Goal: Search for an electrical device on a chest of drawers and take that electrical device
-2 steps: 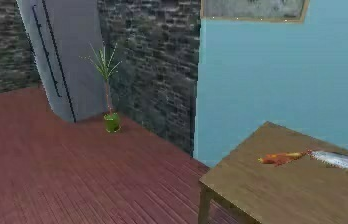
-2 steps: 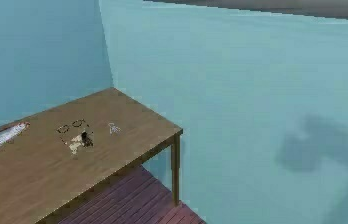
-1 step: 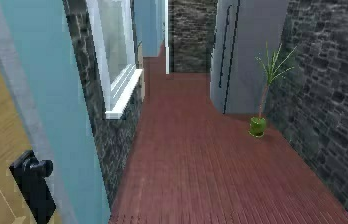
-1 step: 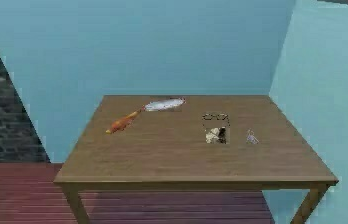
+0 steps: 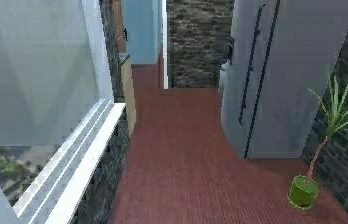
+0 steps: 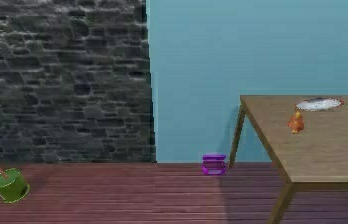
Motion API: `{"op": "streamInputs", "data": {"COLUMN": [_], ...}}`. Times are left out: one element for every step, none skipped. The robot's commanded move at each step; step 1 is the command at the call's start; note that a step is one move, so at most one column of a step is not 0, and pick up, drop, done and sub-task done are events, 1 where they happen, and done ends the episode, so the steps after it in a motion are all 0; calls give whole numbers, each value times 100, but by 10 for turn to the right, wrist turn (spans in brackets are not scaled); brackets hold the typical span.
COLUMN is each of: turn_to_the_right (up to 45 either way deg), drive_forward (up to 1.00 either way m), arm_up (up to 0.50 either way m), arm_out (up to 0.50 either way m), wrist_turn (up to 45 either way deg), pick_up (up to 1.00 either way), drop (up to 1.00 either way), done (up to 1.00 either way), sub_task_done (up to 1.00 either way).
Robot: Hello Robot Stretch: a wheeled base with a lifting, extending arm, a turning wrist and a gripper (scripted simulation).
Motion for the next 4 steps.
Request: {"op": "streamInputs", "data": {"turn_to_the_right": [0, 0, 0, -390], "drive_forward": [100, 85, 90, 0], "arm_up": [0, 0, 0, 0], "arm_out": [0, 0, 0, 0], "wrist_turn": [0, 0, 0, 0], "pick_up": [0, 0, 0, 0], "drop": [0, 0, 0, 0], "done": [0, 0, 0, 0], "sub_task_done": [0, 0, 0, 0]}}
